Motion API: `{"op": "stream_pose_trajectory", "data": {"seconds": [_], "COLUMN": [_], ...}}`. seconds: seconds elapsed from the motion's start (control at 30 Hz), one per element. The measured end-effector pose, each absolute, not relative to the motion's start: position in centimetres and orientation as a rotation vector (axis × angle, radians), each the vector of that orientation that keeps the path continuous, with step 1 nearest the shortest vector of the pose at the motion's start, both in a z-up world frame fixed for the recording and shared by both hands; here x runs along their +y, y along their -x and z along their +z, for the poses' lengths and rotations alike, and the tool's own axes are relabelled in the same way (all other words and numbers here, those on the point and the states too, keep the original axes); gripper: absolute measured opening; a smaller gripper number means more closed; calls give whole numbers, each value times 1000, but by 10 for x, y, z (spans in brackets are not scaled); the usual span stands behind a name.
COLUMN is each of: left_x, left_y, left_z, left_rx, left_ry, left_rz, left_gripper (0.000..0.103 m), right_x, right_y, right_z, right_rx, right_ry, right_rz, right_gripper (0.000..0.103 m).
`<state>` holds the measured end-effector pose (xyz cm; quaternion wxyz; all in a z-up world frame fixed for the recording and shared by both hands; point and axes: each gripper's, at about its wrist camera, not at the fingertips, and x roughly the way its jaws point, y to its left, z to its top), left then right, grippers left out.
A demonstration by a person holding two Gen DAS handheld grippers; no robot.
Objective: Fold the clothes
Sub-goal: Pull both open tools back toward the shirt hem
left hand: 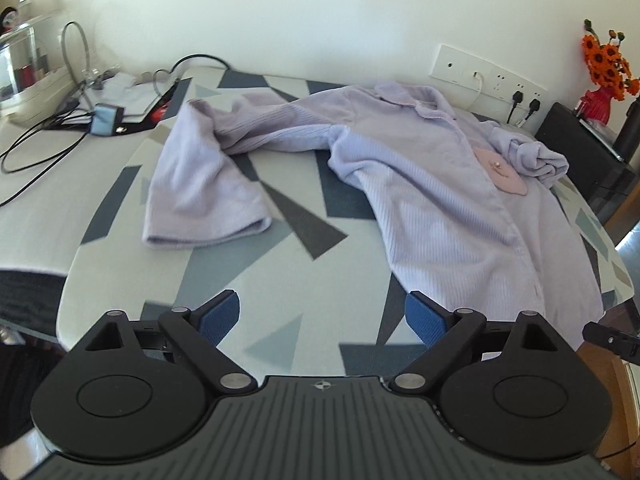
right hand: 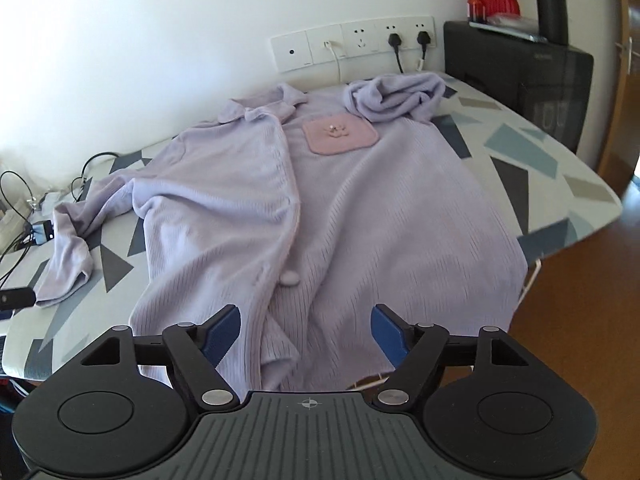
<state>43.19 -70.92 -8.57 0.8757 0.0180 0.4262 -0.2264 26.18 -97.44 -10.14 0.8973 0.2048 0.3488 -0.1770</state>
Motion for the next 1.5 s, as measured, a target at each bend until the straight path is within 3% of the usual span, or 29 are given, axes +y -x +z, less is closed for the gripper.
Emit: {"op": "stream_pose_trajectory", "data": {"seconds": [0.37,0.43,1.5], "left_x": [-694,-695,-726], "left_y": [-402,-402,-413], "left_z": [-89,-92,-120], "left_rx": [858,854,813], "left_ry": [-72,-86,-256], "left_rz": [-366,-361,-480], "left_gripper": [99,100,100], "right_x": [-969,-968,-955], "right_y": [-250,-254,-284], "right_z": [-110,-111,-143], "right_rx": [728,737,870], "right_ry": [-420,-412,-369], "right_rz": [-333,-338,-385], "right_gripper": [87,98,102]}}
